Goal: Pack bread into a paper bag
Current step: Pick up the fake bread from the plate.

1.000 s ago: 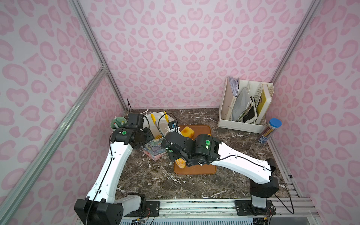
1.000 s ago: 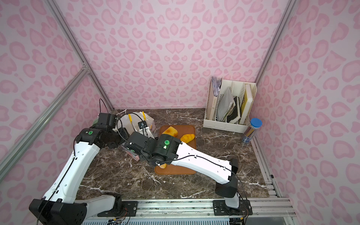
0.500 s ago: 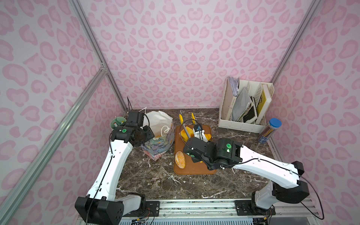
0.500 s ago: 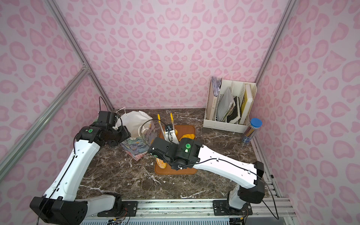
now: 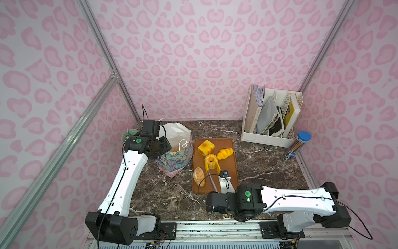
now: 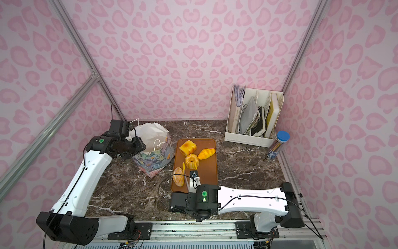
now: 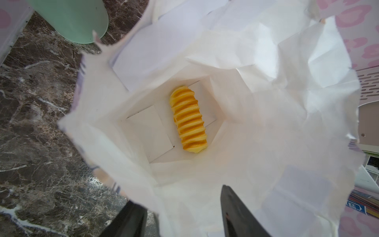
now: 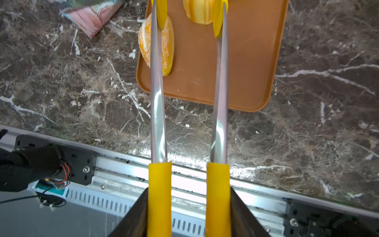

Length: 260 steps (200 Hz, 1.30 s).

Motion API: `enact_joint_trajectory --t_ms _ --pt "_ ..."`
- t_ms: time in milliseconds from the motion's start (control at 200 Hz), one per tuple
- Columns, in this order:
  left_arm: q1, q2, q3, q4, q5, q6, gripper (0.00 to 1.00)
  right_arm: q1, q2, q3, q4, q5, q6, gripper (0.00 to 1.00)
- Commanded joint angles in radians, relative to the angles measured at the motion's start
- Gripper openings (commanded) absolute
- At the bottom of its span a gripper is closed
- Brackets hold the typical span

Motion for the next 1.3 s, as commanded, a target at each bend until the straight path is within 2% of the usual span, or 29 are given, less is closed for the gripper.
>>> enact_joint_trajectory --t_ms 0,450,1100,1180,1295 --pt "-0.002 0.003 0.008 -0.007 0.017 0.018 0.60 0.027 0.035 0.023 0.027 0.000 0.068 0.56" --pt "-0.002 -0.012 0.004 -0.033 0.015 0.044 0.60 0.035 0.229 0.165 0.015 -0.035 -0.012 0.59" --pt "-0.001 -0.046 -0.027 -0.048 0.006 0.039 0.60 -0.020 0.273 0.144 0.065 -0.121 -0.120 0.61" --pt "-0.002 -0.050 -0.030 -0.051 0.005 0.038 0.60 -0.027 0.278 0.140 0.065 -0.139 -0.128 0.58" --pt "-0.002 -0.058 -0.036 -0.052 0.002 0.036 0.60 -0.028 0.275 0.128 0.065 -0.150 -0.123 0.43"
